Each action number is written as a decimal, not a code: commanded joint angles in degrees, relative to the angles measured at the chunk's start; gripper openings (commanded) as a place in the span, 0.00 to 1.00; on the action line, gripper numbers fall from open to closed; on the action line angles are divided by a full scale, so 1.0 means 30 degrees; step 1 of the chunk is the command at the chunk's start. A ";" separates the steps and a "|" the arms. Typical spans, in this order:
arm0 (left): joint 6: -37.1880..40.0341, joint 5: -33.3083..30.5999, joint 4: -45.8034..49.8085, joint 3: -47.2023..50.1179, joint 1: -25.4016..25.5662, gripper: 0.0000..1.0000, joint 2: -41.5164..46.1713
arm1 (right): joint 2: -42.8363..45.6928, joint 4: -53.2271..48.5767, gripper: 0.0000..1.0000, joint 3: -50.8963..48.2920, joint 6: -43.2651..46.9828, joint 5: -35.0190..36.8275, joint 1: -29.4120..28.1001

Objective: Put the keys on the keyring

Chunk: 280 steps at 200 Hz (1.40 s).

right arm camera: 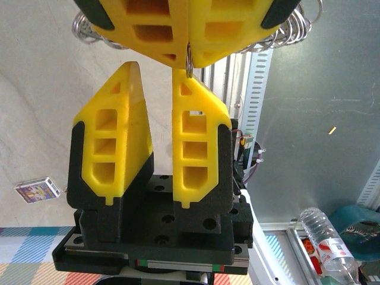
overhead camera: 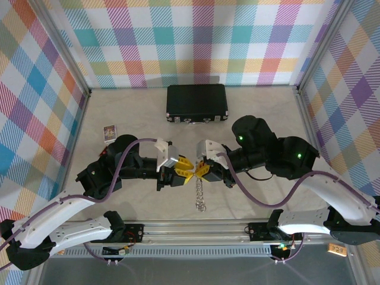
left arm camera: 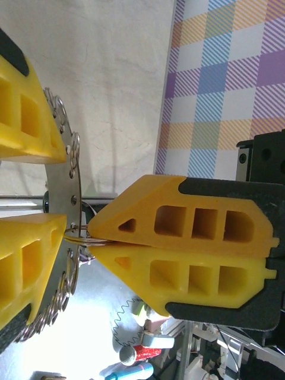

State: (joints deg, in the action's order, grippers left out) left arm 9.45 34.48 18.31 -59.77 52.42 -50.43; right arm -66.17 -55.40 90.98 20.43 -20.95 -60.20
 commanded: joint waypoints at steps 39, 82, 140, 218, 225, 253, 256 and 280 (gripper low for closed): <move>-0.0243 0.0343 0.0081 -0.0223 0.0074 0.29 0.0567 | 0.0734 0.1356 0.00 -0.0312 0.0249 0.0021 -0.0135; -0.0456 0.0282 -0.1618 -0.0014 0.0073 0.29 0.0270 | 0.0736 0.1428 0.00 -0.0530 0.0150 -0.0224 -0.0121; -0.1319 0.0900 -0.3231 0.0348 0.0067 0.29 -0.0087 | 0.0773 0.1955 0.00 -0.1027 0.0127 -0.0235 -0.0158; -0.1932 0.1193 -0.4175 0.0612 0.0096 0.25 -0.0283 | 0.0816 0.2205 0.00 -0.1409 0.0189 -0.0419 -0.0174; -0.1932 0.1196 -0.4155 0.0566 0.0104 0.18 -0.0306 | 0.0817 0.2217 0.00 -0.1410 0.0150 -0.0459 -0.0153; -0.1895 0.1090 -0.4238 0.0588 0.0133 0.00 -0.0330 | 0.0816 0.2265 0.00 -0.1469 0.0122 -0.0647 -0.0152; -0.1892 0.1073 -0.4287 0.0616 0.0133 0.00 -0.0316 | 0.0817 0.2261 0.00 -0.1469 0.0111 -0.0654 -0.0169; -0.2052 0.0647 -0.4817 0.0835 0.0133 0.00 0.0005 | 0.0813 0.2189 0.00 -0.1423 0.0038 -0.0714 -0.0148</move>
State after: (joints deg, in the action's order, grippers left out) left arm 4.23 38.52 10.57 -57.87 52.49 -51.13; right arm -63.40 -51.40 87.20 20.23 -19.38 -59.96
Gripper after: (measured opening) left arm 0.052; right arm 0.050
